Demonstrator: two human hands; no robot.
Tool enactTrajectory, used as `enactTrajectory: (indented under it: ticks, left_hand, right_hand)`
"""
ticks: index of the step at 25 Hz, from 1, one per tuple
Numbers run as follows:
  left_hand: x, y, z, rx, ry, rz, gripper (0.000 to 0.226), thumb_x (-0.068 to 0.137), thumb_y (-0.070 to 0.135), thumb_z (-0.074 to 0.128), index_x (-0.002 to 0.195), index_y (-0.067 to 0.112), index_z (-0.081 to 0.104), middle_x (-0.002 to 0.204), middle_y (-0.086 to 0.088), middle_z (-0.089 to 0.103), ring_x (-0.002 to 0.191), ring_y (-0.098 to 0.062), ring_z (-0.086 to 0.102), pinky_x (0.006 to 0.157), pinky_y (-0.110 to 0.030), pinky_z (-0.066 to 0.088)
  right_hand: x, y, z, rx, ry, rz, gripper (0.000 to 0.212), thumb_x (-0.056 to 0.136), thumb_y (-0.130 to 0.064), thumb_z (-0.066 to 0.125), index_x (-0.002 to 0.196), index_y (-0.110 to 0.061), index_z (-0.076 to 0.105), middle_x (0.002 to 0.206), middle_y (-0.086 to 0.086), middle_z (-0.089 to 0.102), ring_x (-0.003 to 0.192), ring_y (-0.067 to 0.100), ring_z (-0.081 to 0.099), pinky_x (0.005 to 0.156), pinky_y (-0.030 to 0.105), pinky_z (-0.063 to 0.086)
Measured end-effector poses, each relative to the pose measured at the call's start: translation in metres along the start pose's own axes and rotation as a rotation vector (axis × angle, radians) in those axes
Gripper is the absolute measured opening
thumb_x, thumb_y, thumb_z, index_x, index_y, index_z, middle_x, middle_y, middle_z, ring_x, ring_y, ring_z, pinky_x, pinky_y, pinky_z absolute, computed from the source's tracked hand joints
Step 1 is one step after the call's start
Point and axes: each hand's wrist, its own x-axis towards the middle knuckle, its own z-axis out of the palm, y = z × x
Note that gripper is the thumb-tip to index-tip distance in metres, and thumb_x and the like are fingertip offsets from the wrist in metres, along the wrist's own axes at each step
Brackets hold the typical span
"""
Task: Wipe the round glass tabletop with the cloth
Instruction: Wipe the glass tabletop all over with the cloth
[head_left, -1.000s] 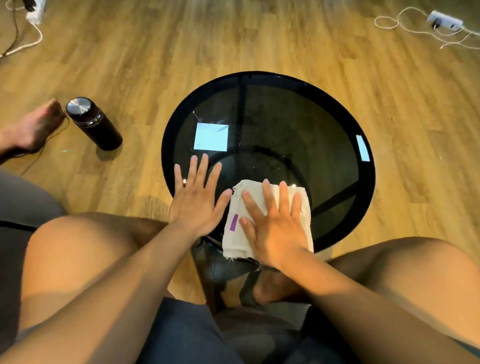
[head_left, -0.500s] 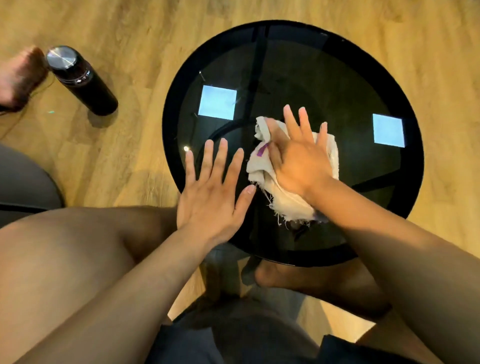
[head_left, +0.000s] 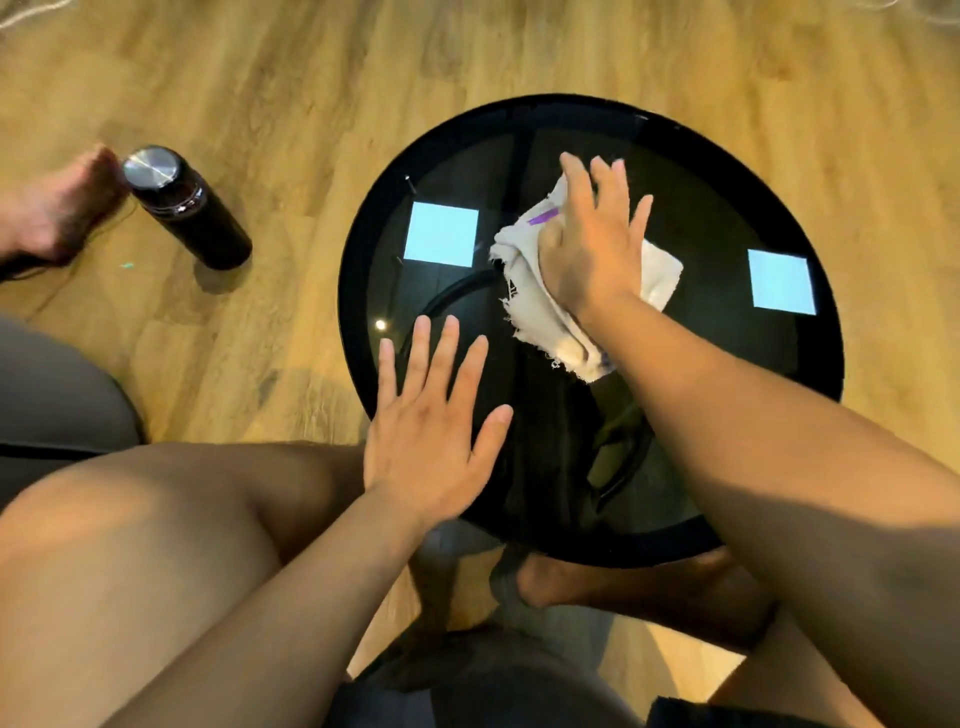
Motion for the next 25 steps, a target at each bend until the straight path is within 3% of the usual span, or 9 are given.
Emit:
enactTrajectory:
  ticks: [3, 5, 11, 14, 17, 22, 25]
  left_hand:
    - [0.003, 0.001, -0.003, 0.002, -0.011, -0.015, 0.070, 0.100, 0.058, 0.006, 0.156, 0.020, 0.019, 0.166, -0.011, 0.015, 0.154, -0.030, 0.001, 0.122, -0.057, 0.002]
    - [0.001, 0.002, -0.006, 0.004, -0.017, -0.017, 0.070, 0.099, 0.059, 0.004, 0.156, 0.020, 0.017, 0.166, -0.010, 0.012, 0.154, -0.029, -0.003, 0.122, -0.058, 0.000]
    - [0.008, 0.003, -0.015, -0.039, 0.046, -0.103, 0.070, 0.098, 0.058, 0.012, 0.156, 0.019, 0.019, 0.166, -0.011, 0.012, 0.154, -0.027, -0.007, 0.119, -0.060, -0.011]
    - [0.016, 0.004, -0.016, -0.023, 0.014, -0.118, 0.072, 0.096, 0.059, 0.009, 0.155, 0.019, 0.018, 0.166, -0.012, 0.011, 0.154, -0.028, -0.007, 0.118, -0.062, -0.011]
    - [0.005, 0.016, -0.010, 0.016, -0.035, -0.091, 0.071, 0.098, 0.061, 0.004, 0.156, 0.021, 0.016, 0.167, -0.012, 0.009, 0.154, -0.030, -0.006, 0.118, -0.065, -0.007]
    - [0.001, 0.019, -0.006, 0.011, -0.051, -0.041, 0.070, 0.098, 0.062, 0.010, 0.154, 0.020, 0.021, 0.166, -0.015, 0.012, 0.154, -0.032, -0.002, 0.119, -0.065, 0.001]
    - [0.000, 0.019, -0.004, 0.008, -0.039, -0.028, 0.069, 0.099, 0.062, 0.014, 0.152, 0.019, 0.027, 0.165, -0.016, 0.015, 0.154, -0.033, 0.002, 0.119, -0.065, 0.005]
  right_hand:
    - [-0.058, 0.013, 0.000, -0.158, -0.154, -0.138, 0.066, 0.092, -0.063, 0.019, 0.152, -0.036, 0.015, 0.163, 0.007, 0.010, 0.149, 0.033, 0.002, 0.119, 0.055, -0.001]
    - [-0.090, 0.020, -0.007, -0.195, -0.233, -0.140, 0.076, 0.087, -0.075, 0.010, 0.153, -0.037, 0.009, 0.164, 0.004, 0.003, 0.149, 0.033, -0.003, 0.119, 0.052, -0.002]
    - [-0.223, 0.019, -0.011, -0.078, -0.158, -0.176, 0.067, 0.093, -0.069, 0.027, 0.150, -0.034, 0.025, 0.161, 0.006, 0.019, 0.148, 0.034, 0.008, 0.119, 0.053, 0.003]
    - [-0.241, 0.029, -0.011, -0.087, -0.172, -0.204, 0.060, 0.098, -0.062, 0.027, 0.150, -0.033, 0.027, 0.158, 0.007, 0.026, 0.147, 0.035, 0.015, 0.118, 0.056, 0.008]
    - [-0.197, 0.038, -0.014, -0.095, -0.105, -0.187, 0.054, 0.099, -0.053, 0.032, 0.148, -0.028, 0.037, 0.155, 0.011, 0.035, 0.144, 0.038, 0.026, 0.116, 0.059, 0.015]
    - [-0.024, 0.049, -0.002, -0.129, -0.084, 0.000, 0.052, 0.101, -0.052, 0.028, 0.150, -0.033, 0.030, 0.161, 0.006, 0.023, 0.149, 0.029, 0.011, 0.119, 0.054, 0.005]
    - [0.072, 0.058, 0.002, -0.099, -0.104, -0.031, 0.053, 0.100, -0.053, 0.029, 0.149, -0.034, 0.031, 0.161, 0.005, 0.023, 0.149, 0.028, 0.013, 0.118, 0.054, 0.006]
